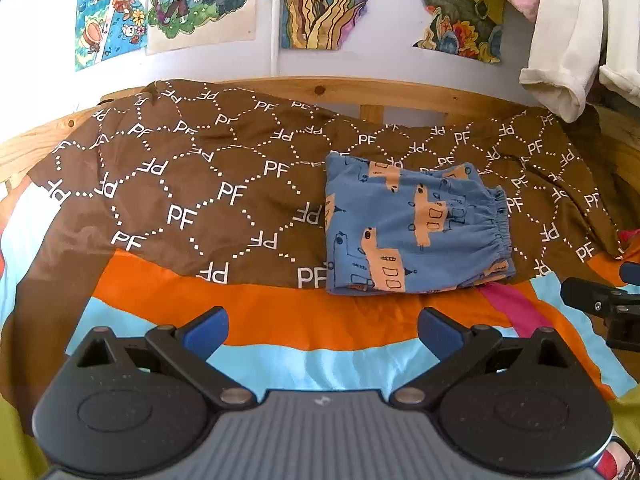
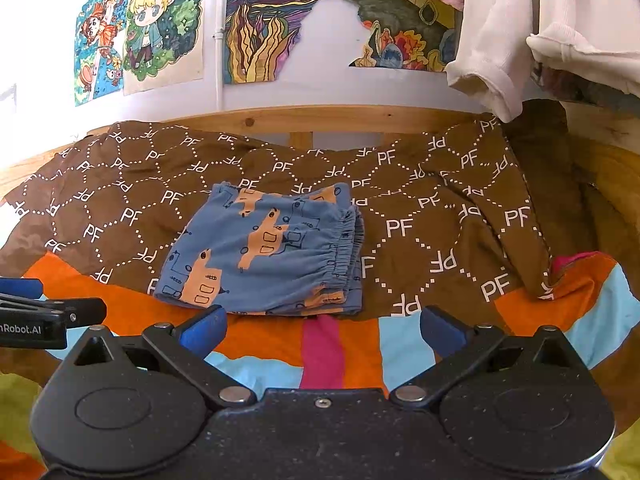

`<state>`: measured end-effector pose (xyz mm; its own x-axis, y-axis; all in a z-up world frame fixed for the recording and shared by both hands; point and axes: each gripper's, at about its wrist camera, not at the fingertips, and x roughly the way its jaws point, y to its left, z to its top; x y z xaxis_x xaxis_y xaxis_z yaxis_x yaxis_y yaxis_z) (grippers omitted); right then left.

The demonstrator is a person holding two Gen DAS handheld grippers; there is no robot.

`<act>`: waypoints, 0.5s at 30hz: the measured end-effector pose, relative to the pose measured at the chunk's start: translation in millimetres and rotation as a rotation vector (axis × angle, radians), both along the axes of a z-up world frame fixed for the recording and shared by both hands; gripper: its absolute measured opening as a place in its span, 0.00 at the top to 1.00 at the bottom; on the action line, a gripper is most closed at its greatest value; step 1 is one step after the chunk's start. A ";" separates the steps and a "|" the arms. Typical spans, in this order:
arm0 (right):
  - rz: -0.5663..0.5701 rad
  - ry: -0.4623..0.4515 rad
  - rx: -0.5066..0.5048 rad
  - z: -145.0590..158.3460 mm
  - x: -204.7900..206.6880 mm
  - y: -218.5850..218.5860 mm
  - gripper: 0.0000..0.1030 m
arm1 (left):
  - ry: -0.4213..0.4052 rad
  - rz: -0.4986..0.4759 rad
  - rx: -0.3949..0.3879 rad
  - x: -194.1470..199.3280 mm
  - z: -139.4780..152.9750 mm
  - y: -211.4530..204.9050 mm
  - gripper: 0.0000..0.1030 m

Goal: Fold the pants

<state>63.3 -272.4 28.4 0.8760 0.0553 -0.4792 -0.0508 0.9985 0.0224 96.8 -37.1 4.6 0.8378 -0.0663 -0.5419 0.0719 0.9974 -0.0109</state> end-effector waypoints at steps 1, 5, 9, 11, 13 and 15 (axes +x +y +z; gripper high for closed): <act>0.001 0.000 0.000 -0.2 0.0 -0.2 0.01 | 0.000 0.003 0.000 0.0 -0.1 0.5 0.00; 0.004 0.002 -0.001 -0.5 0.3 -0.2 0.01 | 0.003 0.004 0.000 0.1 -0.2 0.6 0.00; 0.008 0.004 -0.001 -1.4 0.3 0.7 0.01 | 0.005 -0.001 0.004 0.2 -0.7 -0.1 0.00; 0.006 0.004 -0.001 -1.4 0.4 0.6 0.01 | 0.010 -0.006 0.005 0.5 -1.4 -1.0 0.00; 0.007 0.005 0.000 -1.8 0.5 0.5 0.01 | 0.012 -0.008 0.007 0.4 -2.0 -1.8 0.00; 0.008 0.006 0.000 -2.4 1.0 0.3 0.01 | 0.013 -0.009 0.009 0.0 -2.4 -2.0 0.00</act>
<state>64.4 -272.0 26.1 0.8726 0.0622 -0.4844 -0.0584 0.9980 0.0229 96.8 -39.1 2.2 0.8298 -0.0688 -0.5538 0.0810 0.9967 -0.0025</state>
